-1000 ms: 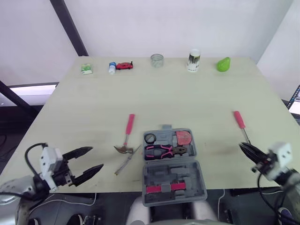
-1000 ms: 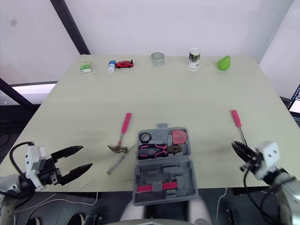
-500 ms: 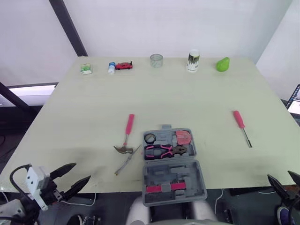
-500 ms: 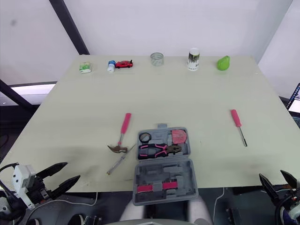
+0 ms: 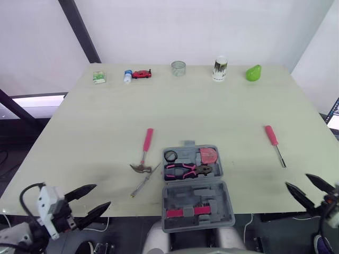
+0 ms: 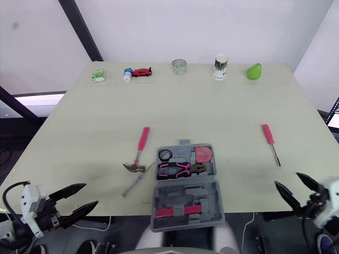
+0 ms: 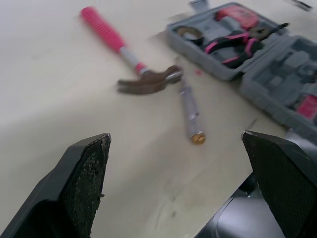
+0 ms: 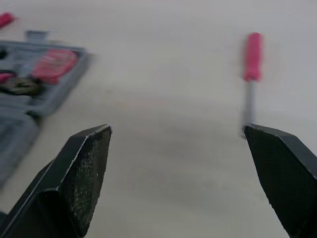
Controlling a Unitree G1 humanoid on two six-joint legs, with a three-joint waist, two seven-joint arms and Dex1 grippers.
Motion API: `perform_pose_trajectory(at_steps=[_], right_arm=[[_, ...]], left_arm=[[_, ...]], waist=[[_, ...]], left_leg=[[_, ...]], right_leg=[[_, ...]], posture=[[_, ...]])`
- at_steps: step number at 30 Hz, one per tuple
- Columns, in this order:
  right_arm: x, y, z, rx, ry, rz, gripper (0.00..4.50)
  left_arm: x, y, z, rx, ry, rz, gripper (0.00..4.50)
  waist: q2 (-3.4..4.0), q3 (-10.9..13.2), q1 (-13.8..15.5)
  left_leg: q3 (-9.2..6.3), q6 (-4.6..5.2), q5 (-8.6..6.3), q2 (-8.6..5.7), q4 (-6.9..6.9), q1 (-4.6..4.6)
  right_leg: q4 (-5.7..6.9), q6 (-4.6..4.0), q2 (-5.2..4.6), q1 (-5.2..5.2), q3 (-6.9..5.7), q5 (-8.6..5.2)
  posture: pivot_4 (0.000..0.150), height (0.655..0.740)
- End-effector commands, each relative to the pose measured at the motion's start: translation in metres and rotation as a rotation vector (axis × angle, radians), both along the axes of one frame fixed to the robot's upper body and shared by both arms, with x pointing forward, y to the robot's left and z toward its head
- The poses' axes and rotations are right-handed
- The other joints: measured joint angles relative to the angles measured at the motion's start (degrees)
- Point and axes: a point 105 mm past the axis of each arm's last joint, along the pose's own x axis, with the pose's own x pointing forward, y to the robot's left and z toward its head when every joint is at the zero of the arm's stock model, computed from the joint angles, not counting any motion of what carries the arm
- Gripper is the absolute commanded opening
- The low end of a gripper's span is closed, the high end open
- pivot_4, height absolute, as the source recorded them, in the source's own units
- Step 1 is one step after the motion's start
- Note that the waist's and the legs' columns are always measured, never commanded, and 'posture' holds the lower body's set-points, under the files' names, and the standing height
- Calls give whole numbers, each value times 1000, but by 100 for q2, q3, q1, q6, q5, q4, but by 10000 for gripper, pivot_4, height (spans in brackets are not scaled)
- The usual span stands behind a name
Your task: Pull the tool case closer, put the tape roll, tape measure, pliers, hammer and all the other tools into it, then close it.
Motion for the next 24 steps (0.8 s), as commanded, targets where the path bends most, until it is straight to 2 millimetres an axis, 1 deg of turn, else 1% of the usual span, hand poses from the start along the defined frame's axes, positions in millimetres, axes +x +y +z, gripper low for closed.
perform_pose_trajectory(at_steps=[1, 4, 6, 8, 9, 11, 12, 14, 16, 18, 19, 20, 22, 24], right_arm=[[8, 20, 10, -18, -12, 89, 44590], [20, 46, 14, -67, -17, 234, 44590], [25, 57, 15, -86, -16, 306, 44590], [28, 67, 11, -99, -1, 394, 44590], [29, 71, 10, -102, 4, 429, 44911], [34, 76, 6, -114, 9, 480, 39079], [36, 77, 4, -123, 11, 503, 36183], [37, 82, -6, -151, 21, 571, 27834], [37, 87, -16, -188, 31, 644, 17833], [38, 91, -21, -203, 34, 682, 7765], [39, 95, -26, -226, 37, 717, 5027], [40, 97, -29, -244, 39, 743, 691], [44, 100, -36, -271, 44, 770, 691], [53, 104, -44, -298, 41, 794, 691]], left_arm=[[8, -13, 8, 46, -31, -92, 45000], [20, -31, 10, 69, -29, -212, 45000], [26, -37, 11, 78, -19, -261, 45000], [33, -43, 11, 93, -11, -325, 45000], [37, -46, 12, 97, -11, -350, 42568], [44, -50, 12, 102, -14, -387, 36072], [47, -52, 12, 105, -10, -409, 31543], [50, -56, 9, 110, 8, -466, 23536], [52, -59, 5, 122, 29, -524, 13768], [55, -59, 2, 135, 44, -555, 4065], [54, -58, -1, 150, 63, -581, 1222], [54, -58, -4, 160, 77, -599, 0], [54, -58, -8, 174, 92, -626, 0], [59, -63, -11, 175, 85, -640, 0]], waist=[[-3, 1, 3], [-2, 1, -3], [-3, 4, -8], [-4, 4, -9], [-7, 6, -8], [-10, 8, -4], [-12, 9, -5], [-13, 11, -7], [-17, 13, -9], [-16, 14, -10], [-16, 15, -11], [-16, 15, -17], [-17, 17, -38], [-18, 18, -38]], left_leg=[[-2, 0, 0, -1, 1, -3], [-2, 0, 0, -21, 0, -5], [-2, 1, 1, -24, 2, -5], [-2, 1, 1, -25, 4, -4], [-1, 1, 1, -25, 4, -4], [1, 2, 1, -26, 5, -7], [4, 2, 1, -27, 5, -8], [4, 2, 1, -28, 7, -9], [6, 2, 1, -29, 8, -11], [5, 2, 1, -29, 10, -11], [5, 2, 1, -29, 10, -11], [5, 2, 1, -29, 10, -12], [5, 2, 2, -29, 12, -11], [5, 2, 2, -29, 12, -10]], right_leg=[[0, 0, 2, -1, -1, 0], [-2, 0, 5, -1, 0, 0], [0, 1, 7, 0, 1, 0], [4, 1, 10, 1, 0, 0], [4, 1, 14, 3, -1, 0], [3, 1, 17, 3, -4, 0], [3, 2, 17, 3, -4, 1], [3, 3, 18, 4, -4, 1], [4, 9, 21, 4, -5, 4], [5, 19, 23, 3, -6, 11], [6, 20, 23, 4, -6, 11], [7, 21, 23, 3, -6, 11], [9, 21, 25, 3, -5, 12], [11, 21, 25, 3, -5, 11]], posture=[[1500, 7400], [1500, 7400], [1500, 7400], [1500, 7400], [1500, 7400], [1500, 7400], [1500, 7400], [1500, 7400], [1500, 7400], [1500, 7400], [1500, 7400], [1500, 7400], [1500, 7400], [1500, 7400]])
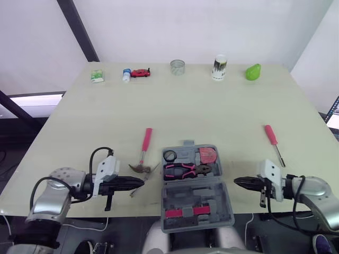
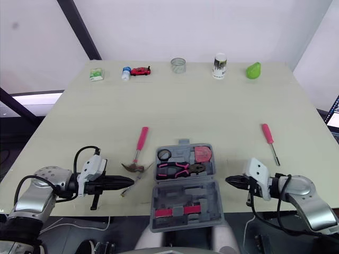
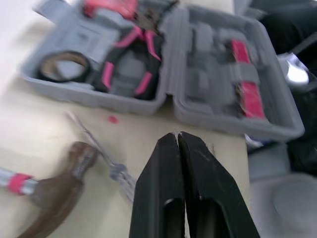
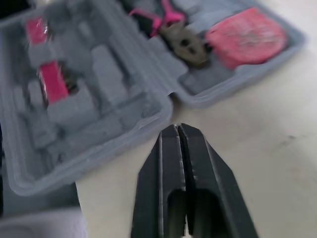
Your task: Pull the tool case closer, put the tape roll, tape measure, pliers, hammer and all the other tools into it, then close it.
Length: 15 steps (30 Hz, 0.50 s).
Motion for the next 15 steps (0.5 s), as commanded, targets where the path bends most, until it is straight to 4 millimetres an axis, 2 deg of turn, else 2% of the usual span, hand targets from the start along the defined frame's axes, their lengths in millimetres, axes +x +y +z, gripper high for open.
perform_pose_trajectory(at_steps=[1, 7, 15], right_arm=[[13, 8, -8, -38, -42, 64, 691], [24, 14, -19, -73, -48, 113, 691], [29, 20, -25, -88, -59, 148, 691]], left_arm=[[5, -5, -3, 14, -10, -42, 0], [7, -17, -10, 14, 13, -63, 0], [15, -21, -15, 60, 0, -53, 0]], waist=[[0, 3, 4], [1, 4, 27], [1, 4, 19]], left_leg=[[-1, 0, 0, 0, 1, 2], [1, 0, 0, 0, 5, -4], [-2, 0, 1, 0, 5, -3]], right_leg=[[1, 0, 2, 0, 0, 0], [2, 3, 1, 0, 0, 2], [8, 3, 1, 0, -1, 2]], posture=[[1500, 7400], [1500, 7400], [1500, 7400]])
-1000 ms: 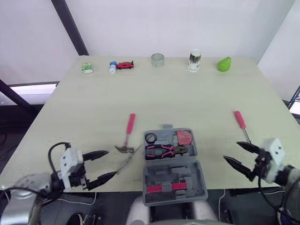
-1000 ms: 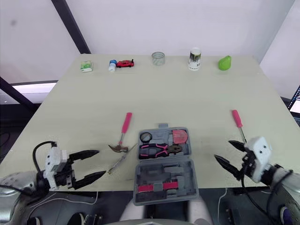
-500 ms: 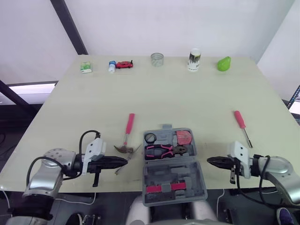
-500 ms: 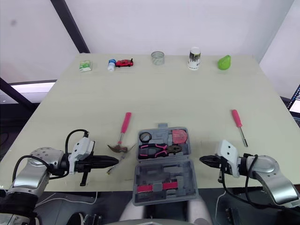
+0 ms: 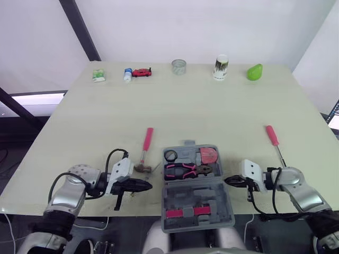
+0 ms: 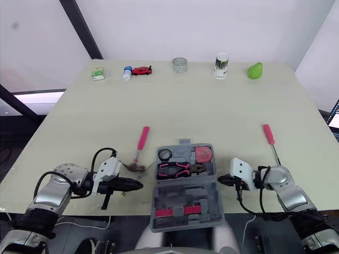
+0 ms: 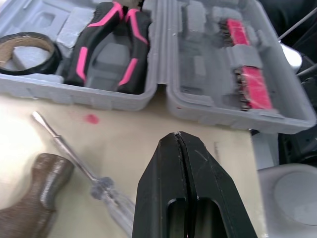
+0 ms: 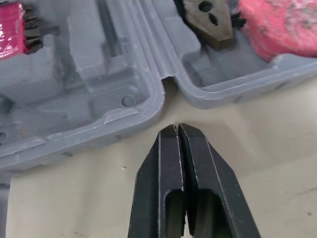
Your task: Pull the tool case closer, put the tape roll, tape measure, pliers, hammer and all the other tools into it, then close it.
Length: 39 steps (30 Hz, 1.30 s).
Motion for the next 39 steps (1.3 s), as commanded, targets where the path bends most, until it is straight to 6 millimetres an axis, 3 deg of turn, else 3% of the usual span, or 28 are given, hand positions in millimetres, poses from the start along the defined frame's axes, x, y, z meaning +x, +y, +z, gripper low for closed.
perform_pose_trajectory(at_steps=[1, 16, 29, 39], right_arm=[[4, 5, 5, 7, -37, 29, 691], [4, 15, 2, 12, -52, 33, 691], [6, 18, 7, 20, -61, 37, 691], [4, 21, 12, 29, -40, 47, 691]], left_arm=[[4, -3, 1, 26, -19, -4, 0], [8, -28, -4, 195, -47, -24, 0], [6, -42, -13, 180, -17, -10, 0], [17, -46, -17, 168, -34, 24, 0]], waist=[[0, 0, -11], [0, 0, -11], [1, 0, -21], [1, 0, -5]], left_leg=[[0, 0, 0, 0, 0, 0], [0, 0, 0, 0, 1, 2], [-1, 0, 0, 0, 1, 4], [0, 0, 0, 0, 2, 4]], right_leg=[[0, 0, 0, 0, 0, 0], [3, 1, 1, 0, 3, 0], [4, 1, 3, 0, 5, 0], [5, 1, 3, 1, 5, 1]], posture=[[1500, 7400], [1500, 7400], [1500, 7400], [1500, 7400]])
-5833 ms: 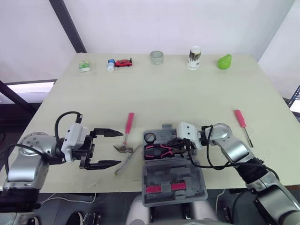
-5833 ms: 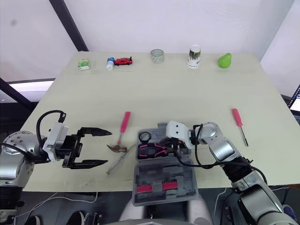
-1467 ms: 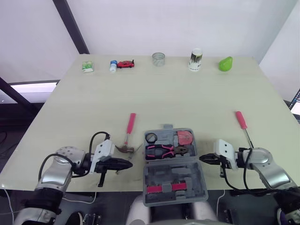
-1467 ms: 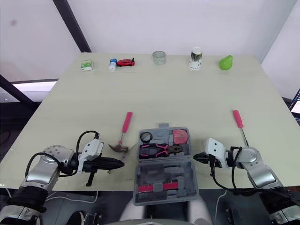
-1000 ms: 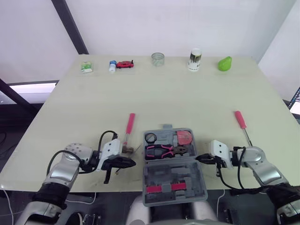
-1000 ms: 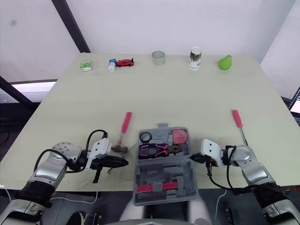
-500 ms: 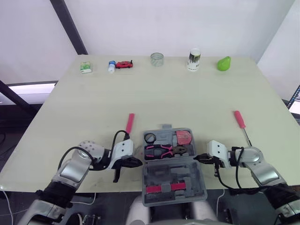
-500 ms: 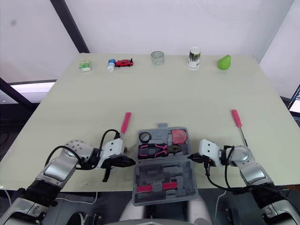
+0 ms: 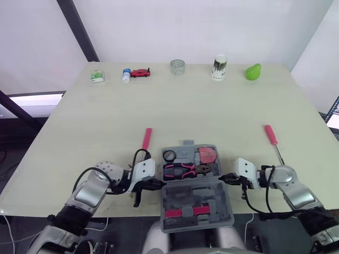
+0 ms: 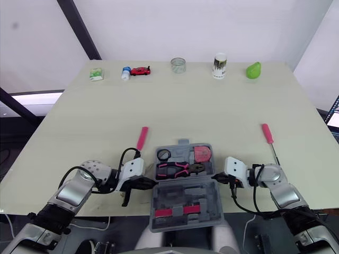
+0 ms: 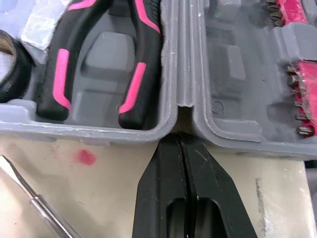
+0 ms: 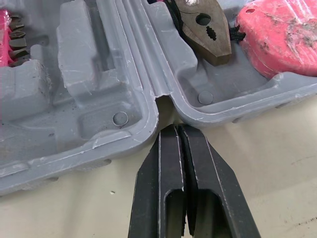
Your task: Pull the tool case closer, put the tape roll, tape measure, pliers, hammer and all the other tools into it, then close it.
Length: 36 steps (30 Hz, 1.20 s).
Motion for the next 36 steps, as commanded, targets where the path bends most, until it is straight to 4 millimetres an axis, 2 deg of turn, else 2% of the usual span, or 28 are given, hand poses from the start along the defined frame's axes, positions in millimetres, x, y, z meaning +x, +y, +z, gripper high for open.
perform_pose_trajectory(at_steps=[1, 12, 23, 28, 36], right_arm=[[-1, 8, 12, 27, -23, 34, 691], [-3, 7, 15, 34, -13, 13, 691], [20, 8, 24, 64, -109, -90, 691], [25, 10, 26, 69, -134, -111, 691], [33, 16, 27, 83, -157, -129, 691]], left_arm=[[5, -5, 1, -7, -23, 4, 0], [14, -12, 7, -48, -21, 21, 0], [40, -17, 7, -21, -65, 52, 0], [53, -12, 9, -6, -102, 87, 0], [63, -5, 13, -2, -122, 118, 0]], waist=[[0, 0, 7], [1, 0, 58], [1, 0, 104], [1, 0, 127], [2, -1, 123]], left_leg=[[0, 0, 0, 0, 1, 0], [0, 0, 0, -1, 6, -2], [0, 0, 0, -1, 12, -3], [1, 0, 1, -2, 13, -3], [1, 0, 1, -2, 14, -3]], right_leg=[[0, 0, 0, 0, 0, 0], [0, 1, 0, 1, -1, 1], [2, 4, 1, 2, -1, 3], [2, 5, 1, 2, 1, 3], [3, 5, 1, 2, 1, 4]], posture=[[1500, 7400], [1500, 7400], [1500, 7400], [1500, 7400], [1500, 7400]])
